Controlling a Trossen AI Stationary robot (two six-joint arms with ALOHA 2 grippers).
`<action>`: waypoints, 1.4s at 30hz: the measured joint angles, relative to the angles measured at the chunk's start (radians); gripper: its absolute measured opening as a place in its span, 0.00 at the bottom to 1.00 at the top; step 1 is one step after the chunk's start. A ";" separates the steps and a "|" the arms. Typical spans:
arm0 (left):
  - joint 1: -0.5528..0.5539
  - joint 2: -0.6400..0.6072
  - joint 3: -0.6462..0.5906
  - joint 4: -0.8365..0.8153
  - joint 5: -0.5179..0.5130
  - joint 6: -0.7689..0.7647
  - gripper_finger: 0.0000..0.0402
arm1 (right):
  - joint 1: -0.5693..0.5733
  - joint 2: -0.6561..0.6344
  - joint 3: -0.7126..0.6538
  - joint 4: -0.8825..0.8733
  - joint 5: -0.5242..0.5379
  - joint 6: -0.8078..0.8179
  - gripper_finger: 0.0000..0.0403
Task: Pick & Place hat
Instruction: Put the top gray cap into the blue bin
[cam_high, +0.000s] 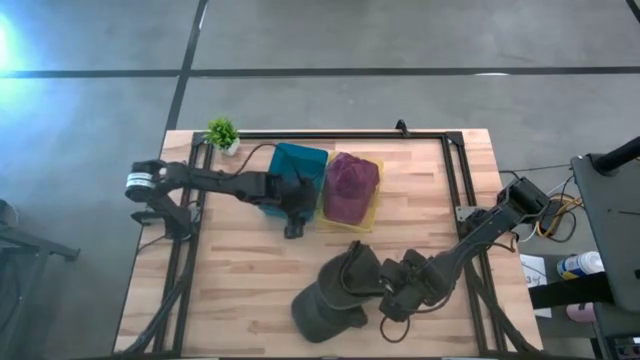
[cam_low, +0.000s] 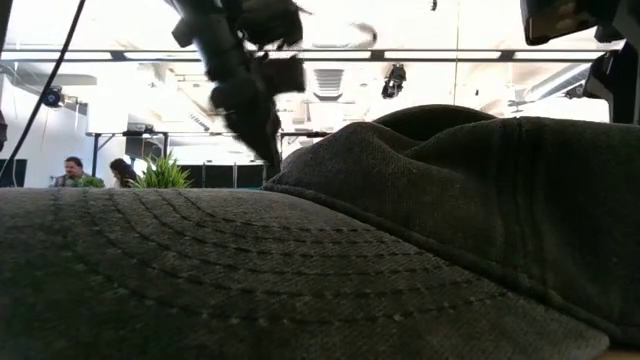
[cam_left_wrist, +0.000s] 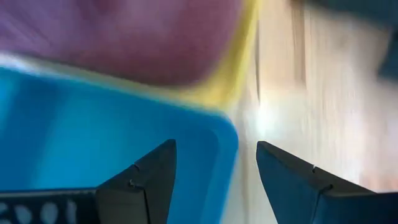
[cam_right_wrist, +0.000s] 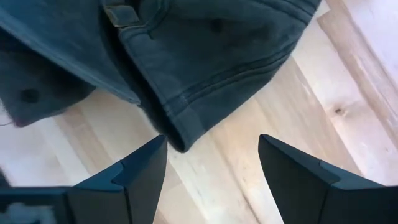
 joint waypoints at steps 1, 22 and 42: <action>0.000 0.000 -0.004 -0.025 0.012 0.000 0.54 | 0.000 0.000 -0.003 -0.002 0.001 0.000 0.61; -0.002 0.222 0.052 0.257 0.041 -0.019 0.54 | 0.000 0.000 -0.017 0.009 0.008 0.003 0.61; -0.061 0.131 0.170 0.049 0.045 -0.119 0.54 | 0.003 0.001 -0.012 0.150 -0.074 -0.241 0.61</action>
